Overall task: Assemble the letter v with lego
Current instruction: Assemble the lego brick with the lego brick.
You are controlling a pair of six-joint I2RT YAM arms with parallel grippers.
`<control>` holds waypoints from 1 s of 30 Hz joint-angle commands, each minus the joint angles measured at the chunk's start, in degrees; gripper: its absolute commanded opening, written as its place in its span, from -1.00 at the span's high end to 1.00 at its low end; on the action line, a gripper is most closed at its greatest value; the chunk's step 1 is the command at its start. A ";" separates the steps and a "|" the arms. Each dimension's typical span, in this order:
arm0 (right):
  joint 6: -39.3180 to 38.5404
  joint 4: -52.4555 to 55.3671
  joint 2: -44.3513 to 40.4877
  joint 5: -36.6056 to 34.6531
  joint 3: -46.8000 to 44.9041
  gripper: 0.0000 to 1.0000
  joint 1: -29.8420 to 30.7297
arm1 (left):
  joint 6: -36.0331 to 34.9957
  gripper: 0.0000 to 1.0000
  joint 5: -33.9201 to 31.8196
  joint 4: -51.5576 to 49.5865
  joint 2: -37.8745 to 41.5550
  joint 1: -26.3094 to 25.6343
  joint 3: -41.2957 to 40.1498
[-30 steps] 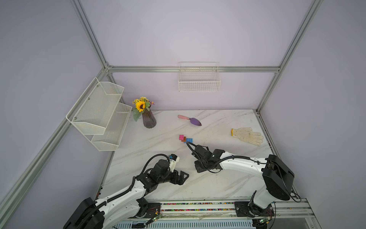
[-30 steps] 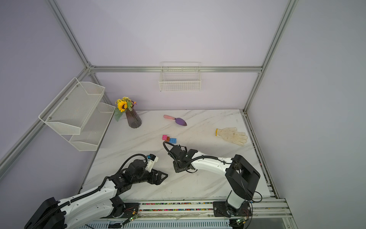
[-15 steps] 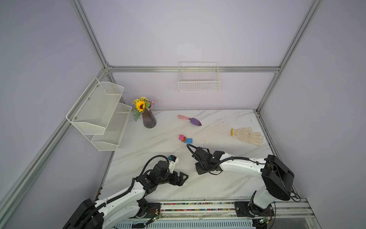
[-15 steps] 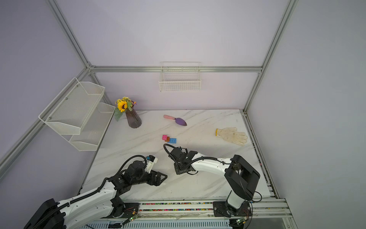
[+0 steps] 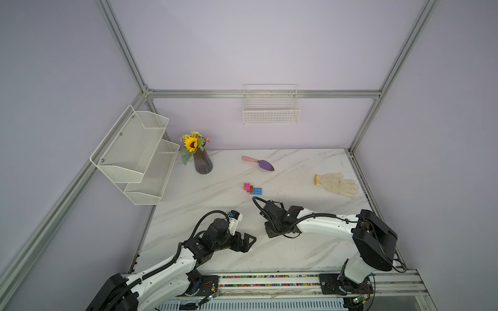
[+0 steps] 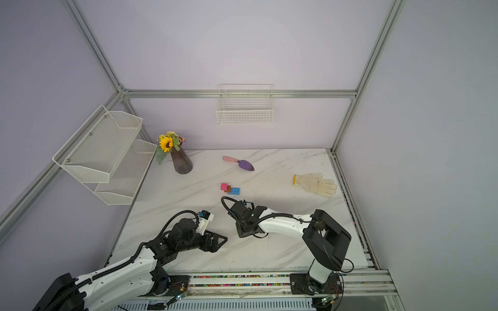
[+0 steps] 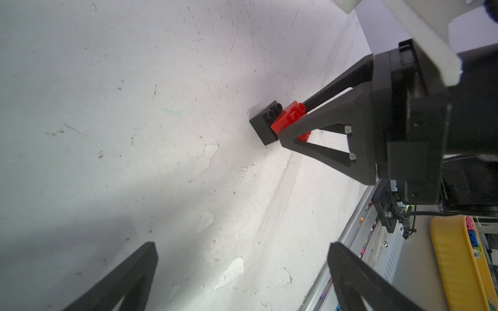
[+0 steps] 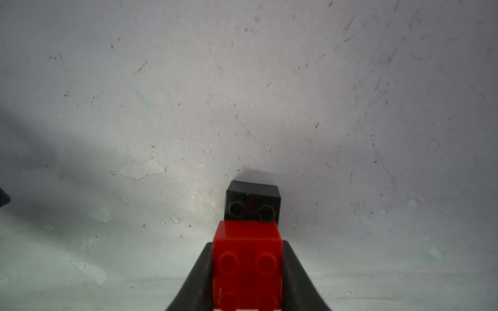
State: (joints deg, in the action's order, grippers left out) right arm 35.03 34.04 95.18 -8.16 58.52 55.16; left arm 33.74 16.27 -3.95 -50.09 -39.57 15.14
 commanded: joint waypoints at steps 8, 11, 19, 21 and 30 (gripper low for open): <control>4.96 1.08 3.65 -1.49 -0.69 0.35 2.05 | 1.19 -1.00 -0.74 -0.56 3.38 -0.29 -0.37; 6.63 1.02 4.29 -1.76 -1.06 0.35 2.57 | 1.50 -1.00 -1.37 -1.23 3.85 -0.30 -0.20; 9.41 2.08 6.21 -2.08 -0.33 0.35 2.59 | 1.67 -1.00 -1.79 -1.86 3.42 -0.33 0.50; 10.17 3.49 6.79 -2.05 0.89 0.35 2.59 | 1.66 -1.00 -1.62 -1.57 3.17 -0.31 0.51; 10.60 7.17 8.05 -1.33 3.26 0.34 2.35 | 1.58 -1.00 -1.67 -2.56 3.82 -0.24 0.43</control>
State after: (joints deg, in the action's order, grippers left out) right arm 43.70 36.18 99.68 -12.38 63.00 57.45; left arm 34.96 14.76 -5.98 -46.98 -39.57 14.96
